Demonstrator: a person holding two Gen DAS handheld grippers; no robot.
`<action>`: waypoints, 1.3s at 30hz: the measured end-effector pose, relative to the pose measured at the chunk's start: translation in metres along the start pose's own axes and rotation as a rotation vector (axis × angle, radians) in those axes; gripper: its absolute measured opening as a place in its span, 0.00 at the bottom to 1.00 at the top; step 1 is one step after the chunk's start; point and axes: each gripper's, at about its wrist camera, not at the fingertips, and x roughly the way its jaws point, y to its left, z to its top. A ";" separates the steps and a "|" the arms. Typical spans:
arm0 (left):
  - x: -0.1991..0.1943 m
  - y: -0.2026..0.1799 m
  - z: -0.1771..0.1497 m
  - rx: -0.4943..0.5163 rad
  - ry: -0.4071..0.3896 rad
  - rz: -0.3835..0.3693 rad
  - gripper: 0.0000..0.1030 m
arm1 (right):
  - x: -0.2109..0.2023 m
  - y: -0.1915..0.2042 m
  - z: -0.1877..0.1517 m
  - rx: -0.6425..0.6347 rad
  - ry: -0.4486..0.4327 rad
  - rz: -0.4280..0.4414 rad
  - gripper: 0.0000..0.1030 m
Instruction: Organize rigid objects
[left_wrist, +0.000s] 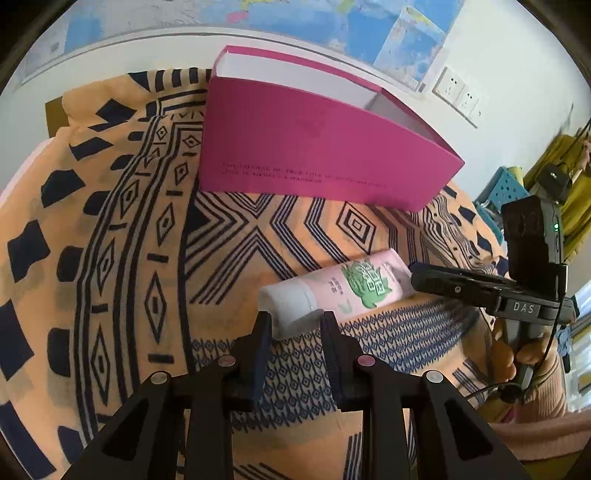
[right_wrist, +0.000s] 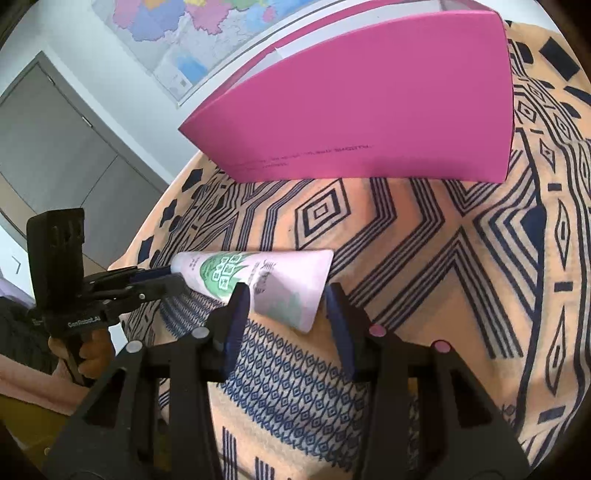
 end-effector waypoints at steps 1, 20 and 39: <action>0.000 0.000 0.000 -0.001 0.000 -0.003 0.26 | 0.001 -0.001 0.000 0.004 0.000 0.008 0.45; -0.007 -0.012 0.010 0.035 -0.042 0.001 0.29 | -0.021 0.001 0.003 0.019 -0.065 0.024 0.45; -0.024 -0.044 0.047 0.156 -0.139 0.003 0.29 | -0.065 0.012 0.027 -0.021 -0.189 -0.032 0.45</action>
